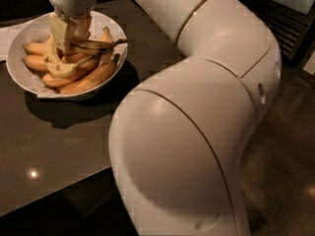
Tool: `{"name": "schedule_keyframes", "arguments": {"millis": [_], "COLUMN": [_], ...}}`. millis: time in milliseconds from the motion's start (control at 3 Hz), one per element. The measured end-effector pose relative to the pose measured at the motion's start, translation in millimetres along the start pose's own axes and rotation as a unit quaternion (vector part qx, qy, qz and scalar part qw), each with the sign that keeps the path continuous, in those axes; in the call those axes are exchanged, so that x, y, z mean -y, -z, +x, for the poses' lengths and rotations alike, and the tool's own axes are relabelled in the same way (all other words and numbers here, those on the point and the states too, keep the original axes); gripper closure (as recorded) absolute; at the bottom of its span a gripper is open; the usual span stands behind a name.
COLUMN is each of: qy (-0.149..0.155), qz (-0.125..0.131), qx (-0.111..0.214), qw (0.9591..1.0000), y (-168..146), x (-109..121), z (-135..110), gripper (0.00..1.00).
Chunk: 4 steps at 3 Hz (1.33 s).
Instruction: Pick banana from white bowl
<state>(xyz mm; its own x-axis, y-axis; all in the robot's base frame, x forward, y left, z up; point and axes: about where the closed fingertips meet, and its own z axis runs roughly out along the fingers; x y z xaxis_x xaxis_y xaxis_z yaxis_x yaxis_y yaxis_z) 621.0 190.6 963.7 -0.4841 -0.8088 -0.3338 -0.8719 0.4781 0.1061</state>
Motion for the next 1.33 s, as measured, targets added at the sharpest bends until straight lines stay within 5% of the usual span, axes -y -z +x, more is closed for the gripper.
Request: {"name": "schedule_keyframes", "arguments": {"millis": [667, 1000, 1333], "qy": [-0.039, -0.039, -0.067], "qz": [0.025, 0.026, 0.015], "qx": [-0.016, -0.007, -0.006], "qw": [0.9988, 0.9989, 0.9976], "y": [20, 20, 27], "x": [-14, -14, -19], "z": [26, 23, 47], "gripper": [1.00, 1.00, 1.00]}}
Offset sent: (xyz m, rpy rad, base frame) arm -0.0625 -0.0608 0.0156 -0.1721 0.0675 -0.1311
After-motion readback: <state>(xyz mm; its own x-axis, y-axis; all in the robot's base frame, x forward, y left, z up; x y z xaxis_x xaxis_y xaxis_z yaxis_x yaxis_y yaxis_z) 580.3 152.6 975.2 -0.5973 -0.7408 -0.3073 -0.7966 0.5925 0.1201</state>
